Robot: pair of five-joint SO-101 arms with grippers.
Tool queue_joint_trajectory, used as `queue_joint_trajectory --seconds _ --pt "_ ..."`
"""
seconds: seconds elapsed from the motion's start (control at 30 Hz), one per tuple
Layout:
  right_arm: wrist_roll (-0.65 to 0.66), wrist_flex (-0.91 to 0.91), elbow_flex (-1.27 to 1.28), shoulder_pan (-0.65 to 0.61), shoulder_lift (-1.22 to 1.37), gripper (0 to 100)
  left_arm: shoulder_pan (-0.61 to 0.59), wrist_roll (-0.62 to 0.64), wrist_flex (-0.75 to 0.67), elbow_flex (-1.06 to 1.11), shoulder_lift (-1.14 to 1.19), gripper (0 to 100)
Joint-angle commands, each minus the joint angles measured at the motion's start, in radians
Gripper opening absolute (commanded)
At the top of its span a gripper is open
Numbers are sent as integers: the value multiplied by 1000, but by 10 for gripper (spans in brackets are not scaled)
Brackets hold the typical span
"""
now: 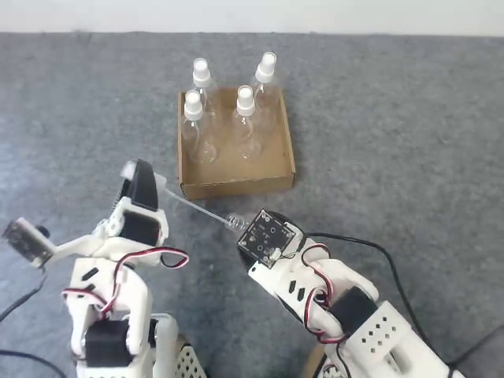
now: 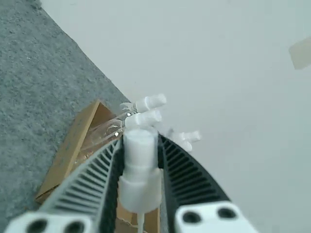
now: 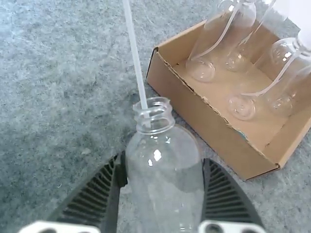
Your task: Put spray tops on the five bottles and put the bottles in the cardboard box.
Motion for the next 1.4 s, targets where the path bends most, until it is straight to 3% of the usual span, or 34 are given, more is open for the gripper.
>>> queue_joint_trajectory --seconds 0.0,0.33,0.5,0.7,0.93,1.37 --pt "11 -27 -21 -7 -27 117 60 -25 -20 2 -18 13" --pt "6 -27 -21 -7 -28 114 221 -89 -6 51 -18 13" --pt "6 -27 -23 -7 -35 113 296 -181 -6 105 -18 13" --pt "5 -1 9 -7 -173 114 411 -241 -12 165 -18 13" --pt "11 7 66 -21 -312 113 414 -239 -12 163 -18 15" --pt "6 -1 72 -22 -329 112 423 -241 15 154 -18 16"
